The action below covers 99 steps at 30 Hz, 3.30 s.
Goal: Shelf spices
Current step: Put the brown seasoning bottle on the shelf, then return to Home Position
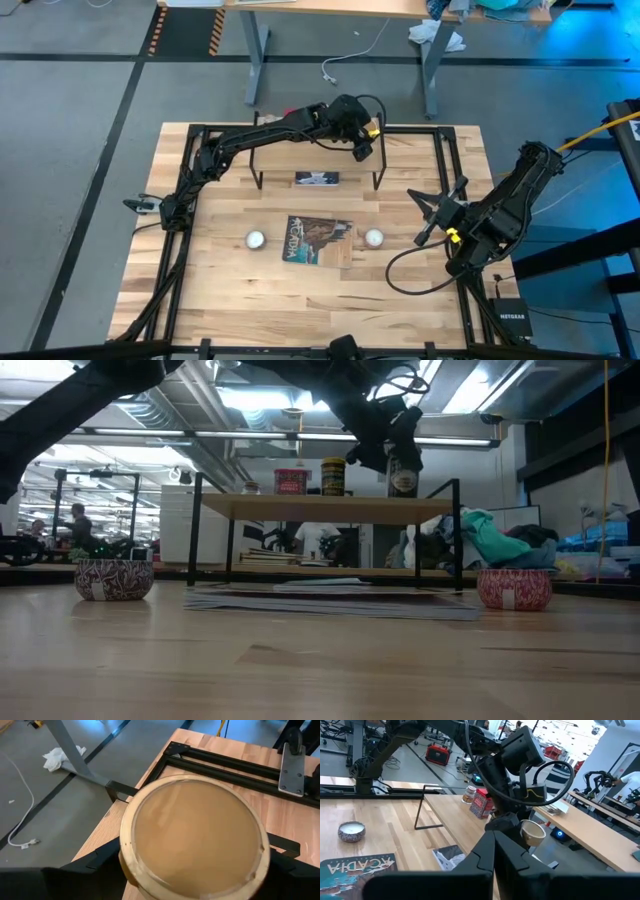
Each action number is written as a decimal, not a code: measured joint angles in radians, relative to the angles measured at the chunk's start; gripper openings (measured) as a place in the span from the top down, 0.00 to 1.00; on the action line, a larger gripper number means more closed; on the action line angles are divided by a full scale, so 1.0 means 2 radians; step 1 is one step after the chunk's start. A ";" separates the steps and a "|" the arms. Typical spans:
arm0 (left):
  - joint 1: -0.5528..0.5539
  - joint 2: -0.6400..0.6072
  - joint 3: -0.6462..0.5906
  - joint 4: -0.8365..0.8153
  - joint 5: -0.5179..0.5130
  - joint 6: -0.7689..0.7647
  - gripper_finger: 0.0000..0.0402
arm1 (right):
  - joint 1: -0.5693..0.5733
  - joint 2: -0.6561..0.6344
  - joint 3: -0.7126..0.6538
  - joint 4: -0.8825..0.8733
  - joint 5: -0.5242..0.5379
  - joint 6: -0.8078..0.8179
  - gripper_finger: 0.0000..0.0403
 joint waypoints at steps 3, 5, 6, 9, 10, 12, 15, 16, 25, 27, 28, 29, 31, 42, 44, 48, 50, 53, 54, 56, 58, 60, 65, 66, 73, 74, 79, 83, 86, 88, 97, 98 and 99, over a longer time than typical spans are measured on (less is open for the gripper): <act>0.000 0.000 0.000 -0.002 0.000 0.000 0.26 | 0.000 0.000 0.000 0.000 -0.004 0.000 0.99; 0.000 0.001 0.000 -0.002 -0.001 0.001 0.25 | 0.000 0.000 0.000 0.000 -0.005 0.000 0.99; -0.001 0.001 -0.001 -0.001 0.000 0.003 0.25 | 0.000 0.000 0.000 0.000 -0.005 0.000 0.99; -0.002 0.001 -0.001 0.009 -0.001 0.011 0.26 | 0.000 0.000 0.000 0.001 -0.006 0.000 0.99; -0.002 0.001 -0.001 0.014 -0.001 0.013 0.27 | 0.000 0.000 0.000 0.001 -0.006 0.000 0.99; -0.003 0.000 0.000 0.016 -0.001 0.016 0.27 | 0.000 0.000 0.000 0.001 -0.006 0.000 0.99; -0.005 0.000 0.010 0.022 -0.001 0.025 0.27 | 0.000 0.000 0.000 0.001 -0.006 0.000 0.99; -0.006 0.000 0.017 0.021 -0.001 0.026 0.27 | 0.000 0.000 0.000 0.001 -0.006 0.000 0.99; -0.020 -0.004 0.063 0.018 0.000 0.054 0.27 | 0.000 0.000 0.000 0.002 -0.006 0.000 0.99; -0.022 -0.019 0.058 0.015 0.000 0.064 0.27 | 0.000 0.000 0.000 0.005 -0.006 0.000 0.99; -0.024 -0.028 0.059 0.010 0.000 0.066 0.27 | 0.000 0.000 0.000 0.007 -0.006 0.000 0.99; -0.024 -0.039 0.058 0.000 0.000 0.068 0.27 | 0.000 0.000 0.000 0.011 -0.006 0.000 0.99; -0.024 -0.062 0.059 -0.020 -0.001 0.073 0.27 | 0.000 0.000 0.000 0.016 -0.007 0.000 0.99; -0.055 -0.220 0.059 -0.082 -0.058 0.130 0.27 | -0.027 0.004 0.000 0.045 -0.026 -0.001 0.99; -0.060 -0.246 0.059 -0.092 -0.079 0.133 0.27 | -0.048 0.009 0.000 0.053 -0.045 -0.003 0.99; -0.072 -0.295 0.059 -0.149 -0.109 0.113 0.27 | -0.110 0.032 0.000 0.072 -0.103 -0.033 0.99; -0.083 -0.310 0.058 -0.187 -0.120 0.096 0.27 | -0.143 0.047 0.000 0.087 -0.121 -0.057 0.99; -0.103 -0.330 0.029 -0.218 -0.139 0.072 0.27 | -0.186 0.072 0.000 0.139 -0.155 -0.118 0.99; -0.112 -0.337 0.012 -0.220 -0.142 0.063 0.27 | -0.199 0.079 0.000 0.164 -0.177 -0.151 0.99; -0.129 -0.347 -0.030 -0.214 -0.148 0.048 0.27 | -0.222 0.093 0.000 0.231 -0.227 -0.223 0.99; -0.145 -0.359 -0.080 -0.203 -0.162 0.032 0.27 | -0.242 0.107 0.000 0.299 -0.259 -0.286 0.99; -0.158 -0.376 -0.141 -0.177 -0.177 0.010 0.27 | -0.256 0.117 0.000 0.346 -0.275 -0.329 0.99; -0.195 -0.447 -0.343 -0.008 -0.187 -0.043 0.27 | -0.288 0.123 0.000 0.370 -0.297 -0.348 0.99; -0.204 -0.465 -0.387 0.030 -0.191 -0.055 0.27 | -0.293 0.123 0.000 0.369 -0.297 -0.343 0.99; -0.249 -0.570 -0.678 0.286 -0.221 -0.144 0.27 | -0.326 0.120 0.000 0.392 -0.296 -0.342 0.99; -0.256 -0.577 -0.708 0.322 -0.223 -0.155 0.27 | -0.331 0.120 0.000 0.398 -0.296 -0.344 0.99; -0.294 -0.570 -0.825 0.477 -0.255 -0.175 0.27 | -0.356 0.117 -0.032 0.522 -0.327 -0.386 0.99; -0.318 -0.554 -0.876 0.544 -0.268 -0.165 0.27 | -0.373 0.117 -0.067 0.620 -0.363 -0.402 0.99; -0.326 -0.547 -0.901 0.581 -0.269 -0.155 0.27 | -0.380 0.117 -0.087 0.636 -0.350 -0.390 0.99; -0.331 -0.546 -0.912 0.594 -0.272 -0.148 0.27 | -0.381 0.117 -0.092 0.642 -0.349 -0.381 0.99; -0.344 -0.545 -0.975 0.666 -0.274 -0.148 0.27 | -0.402 0.117 -0.092 0.730 -0.351 -0.398 0.99; -0.344 -0.545 -0.980 0.681 -0.274 -0.147 0.27 | -0.405 0.117 -0.092 0.726 -0.353 -0.393 0.99; -0.344 -0.545 -0.983 0.693 -0.274 -0.145 0.27 | -0.408 0.117 -0.092 0.716 -0.354 -0.383 0.99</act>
